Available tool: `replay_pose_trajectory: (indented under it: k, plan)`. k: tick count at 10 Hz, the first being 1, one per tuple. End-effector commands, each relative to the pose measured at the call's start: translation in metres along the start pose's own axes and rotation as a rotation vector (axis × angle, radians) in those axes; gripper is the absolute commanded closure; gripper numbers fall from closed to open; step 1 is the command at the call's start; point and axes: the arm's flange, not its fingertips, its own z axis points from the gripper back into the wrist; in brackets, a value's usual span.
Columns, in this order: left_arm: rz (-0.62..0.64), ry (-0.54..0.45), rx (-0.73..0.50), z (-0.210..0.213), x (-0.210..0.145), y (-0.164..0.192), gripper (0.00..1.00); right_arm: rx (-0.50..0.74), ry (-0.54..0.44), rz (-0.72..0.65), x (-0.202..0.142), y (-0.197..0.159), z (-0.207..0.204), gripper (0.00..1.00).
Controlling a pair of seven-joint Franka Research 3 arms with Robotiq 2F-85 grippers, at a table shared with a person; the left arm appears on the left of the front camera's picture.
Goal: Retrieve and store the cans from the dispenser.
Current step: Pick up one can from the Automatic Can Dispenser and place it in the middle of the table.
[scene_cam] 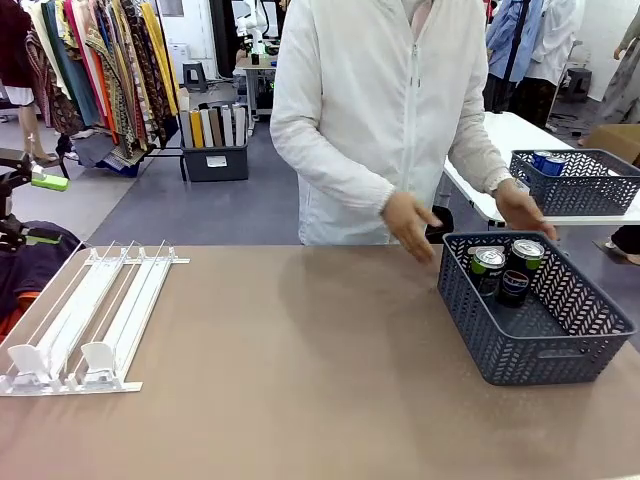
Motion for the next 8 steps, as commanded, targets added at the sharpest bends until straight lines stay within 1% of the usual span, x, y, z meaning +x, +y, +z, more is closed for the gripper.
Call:
replay_pose_trajectory:
  k: [1, 8]
  plan:
    - [0.007, 0.006, 0.012, 0.0021, -0.0009, -0.0025, 0.00, 0.025, -0.011, 0.016, 0.0036, 0.0024, -0.0017, 0.00]
    - [0.007, 0.006, 0.012, 0.0021, -0.0009, -0.0025, 0.00, 0.025, -0.011, 0.016, 0.0036, 0.0024, -0.0017, 0.00]
